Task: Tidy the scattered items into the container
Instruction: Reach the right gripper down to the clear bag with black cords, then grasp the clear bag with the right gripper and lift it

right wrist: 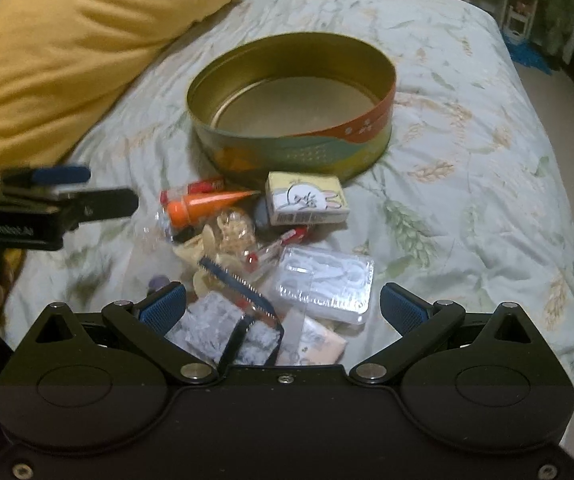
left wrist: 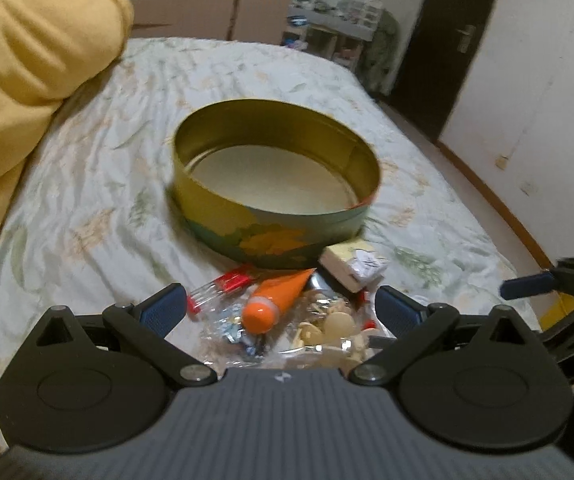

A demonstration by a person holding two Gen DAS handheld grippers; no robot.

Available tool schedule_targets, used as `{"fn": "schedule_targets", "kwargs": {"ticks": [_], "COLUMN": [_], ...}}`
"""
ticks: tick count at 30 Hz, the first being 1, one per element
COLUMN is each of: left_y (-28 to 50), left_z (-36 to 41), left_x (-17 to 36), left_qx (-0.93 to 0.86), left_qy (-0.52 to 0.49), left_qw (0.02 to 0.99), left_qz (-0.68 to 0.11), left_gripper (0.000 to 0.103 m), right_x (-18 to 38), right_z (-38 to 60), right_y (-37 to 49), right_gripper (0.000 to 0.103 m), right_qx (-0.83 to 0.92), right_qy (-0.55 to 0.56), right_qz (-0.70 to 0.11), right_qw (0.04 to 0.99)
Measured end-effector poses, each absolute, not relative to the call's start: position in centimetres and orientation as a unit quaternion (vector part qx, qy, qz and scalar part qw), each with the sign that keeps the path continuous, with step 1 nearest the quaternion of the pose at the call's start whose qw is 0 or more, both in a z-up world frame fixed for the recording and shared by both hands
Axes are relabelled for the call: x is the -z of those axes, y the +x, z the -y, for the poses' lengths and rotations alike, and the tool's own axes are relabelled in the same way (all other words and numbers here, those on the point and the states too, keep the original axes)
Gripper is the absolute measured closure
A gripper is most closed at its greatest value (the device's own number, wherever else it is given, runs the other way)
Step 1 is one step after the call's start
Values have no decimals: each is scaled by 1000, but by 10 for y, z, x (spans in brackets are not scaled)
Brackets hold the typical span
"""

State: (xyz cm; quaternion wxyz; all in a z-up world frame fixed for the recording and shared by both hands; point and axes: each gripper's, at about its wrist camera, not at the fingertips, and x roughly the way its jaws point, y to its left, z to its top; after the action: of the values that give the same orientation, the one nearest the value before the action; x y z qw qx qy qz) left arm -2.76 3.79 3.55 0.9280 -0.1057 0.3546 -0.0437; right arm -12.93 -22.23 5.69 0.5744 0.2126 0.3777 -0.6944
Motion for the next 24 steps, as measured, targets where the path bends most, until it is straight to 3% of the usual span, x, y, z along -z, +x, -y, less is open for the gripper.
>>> {"fn": "schedule_targets", "kwargs": {"ticks": [24], "left_y": [-22], "left_z": [-61], "left_x": [-33], "left_qx": [53], "left_qy": [-130], "left_qw": [910], "left_qz": [-389], "left_gripper": [0], "right_x": [-4], "right_z": [248], "right_y": [-106], "right_gripper": [0], "right_qx": [638], "right_qy": [251], "right_qz": [-484], "right_qw": [544]}}
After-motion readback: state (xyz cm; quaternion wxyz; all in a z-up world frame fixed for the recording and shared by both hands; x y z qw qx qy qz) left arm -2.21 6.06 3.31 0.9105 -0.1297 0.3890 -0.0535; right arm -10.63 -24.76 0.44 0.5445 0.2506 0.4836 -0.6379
